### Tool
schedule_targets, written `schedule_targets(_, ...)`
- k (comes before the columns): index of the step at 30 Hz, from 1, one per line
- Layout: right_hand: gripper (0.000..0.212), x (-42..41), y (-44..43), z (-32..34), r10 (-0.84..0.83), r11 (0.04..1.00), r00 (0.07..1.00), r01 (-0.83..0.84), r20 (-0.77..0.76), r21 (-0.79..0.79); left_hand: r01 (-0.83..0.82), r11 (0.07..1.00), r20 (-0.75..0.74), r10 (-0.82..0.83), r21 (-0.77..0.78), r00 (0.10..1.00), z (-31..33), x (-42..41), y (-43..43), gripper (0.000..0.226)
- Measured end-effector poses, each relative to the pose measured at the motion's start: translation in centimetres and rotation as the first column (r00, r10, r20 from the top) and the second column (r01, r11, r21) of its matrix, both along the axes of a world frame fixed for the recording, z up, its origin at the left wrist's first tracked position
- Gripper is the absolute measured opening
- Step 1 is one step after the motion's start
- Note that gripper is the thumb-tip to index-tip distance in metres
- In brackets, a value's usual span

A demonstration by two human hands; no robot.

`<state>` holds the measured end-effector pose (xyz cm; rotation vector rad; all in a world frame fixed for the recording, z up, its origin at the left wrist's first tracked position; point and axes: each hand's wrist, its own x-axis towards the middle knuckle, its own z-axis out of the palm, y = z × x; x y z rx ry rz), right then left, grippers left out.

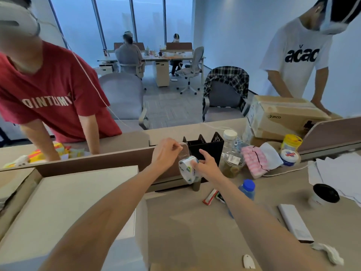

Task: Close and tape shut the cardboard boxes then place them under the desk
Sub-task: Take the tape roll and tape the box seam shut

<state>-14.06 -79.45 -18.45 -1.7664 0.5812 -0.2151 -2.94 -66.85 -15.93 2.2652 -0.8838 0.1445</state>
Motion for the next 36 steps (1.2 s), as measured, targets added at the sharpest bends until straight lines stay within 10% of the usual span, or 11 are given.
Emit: schedule_targets(36, 0.055, 2.7, -0.8, -4.3, -0.06, 0.997, 0.998, 0.061, -0.016, 0.055, -0.197, 0.877, 0.156, 0.141, 0.439, 0.978, 1.6, 4.1, -5.2, 0.031)
